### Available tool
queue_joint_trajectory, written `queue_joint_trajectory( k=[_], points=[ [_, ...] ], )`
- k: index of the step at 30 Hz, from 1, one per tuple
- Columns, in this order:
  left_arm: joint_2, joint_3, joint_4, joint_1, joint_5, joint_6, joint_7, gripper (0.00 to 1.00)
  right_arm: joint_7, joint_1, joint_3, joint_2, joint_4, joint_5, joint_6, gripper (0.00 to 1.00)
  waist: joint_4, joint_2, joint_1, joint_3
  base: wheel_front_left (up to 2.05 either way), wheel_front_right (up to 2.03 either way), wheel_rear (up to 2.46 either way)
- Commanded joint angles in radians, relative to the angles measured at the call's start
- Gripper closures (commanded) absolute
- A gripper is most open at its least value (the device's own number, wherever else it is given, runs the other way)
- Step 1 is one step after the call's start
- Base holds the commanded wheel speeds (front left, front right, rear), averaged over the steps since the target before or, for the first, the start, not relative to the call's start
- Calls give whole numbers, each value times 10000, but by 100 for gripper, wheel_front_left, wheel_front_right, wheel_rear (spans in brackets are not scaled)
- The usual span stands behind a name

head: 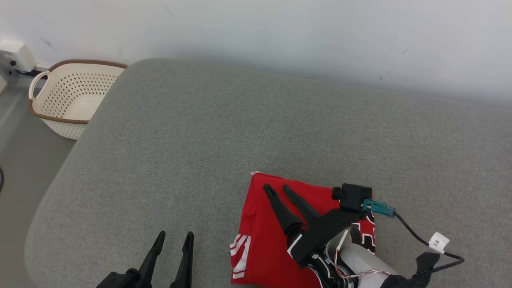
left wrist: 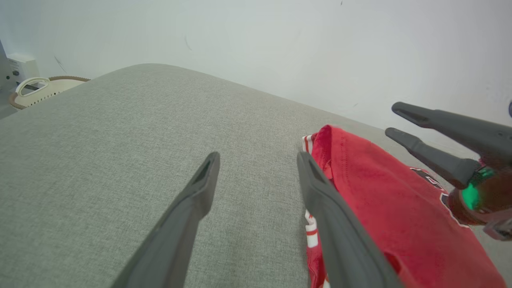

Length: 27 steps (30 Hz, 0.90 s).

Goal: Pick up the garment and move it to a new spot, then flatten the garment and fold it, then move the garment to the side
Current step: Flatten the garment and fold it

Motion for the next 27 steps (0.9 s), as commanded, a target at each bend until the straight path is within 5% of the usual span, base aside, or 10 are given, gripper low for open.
queue_joint_trajectory(
  k=[1,18,27],
  points=[
    [5,68,42,50,36,27,-46,0,-170,-112,52,-132,-237,189,4,0,-111,-1,0,-86,0,0,0],
    [4,580,-300,418,279,145,-46,0,-1003,1013,-1590,-2166,-1219,-1522,4,0,-689,-1,0,-371,0,0,0],
    [5,1152,-446,610,854,230,-46,0,-391,2073,-2439,-2295,-653,-2069,4,0,-957,-1,0,-397,0,0,0]
  ],
)
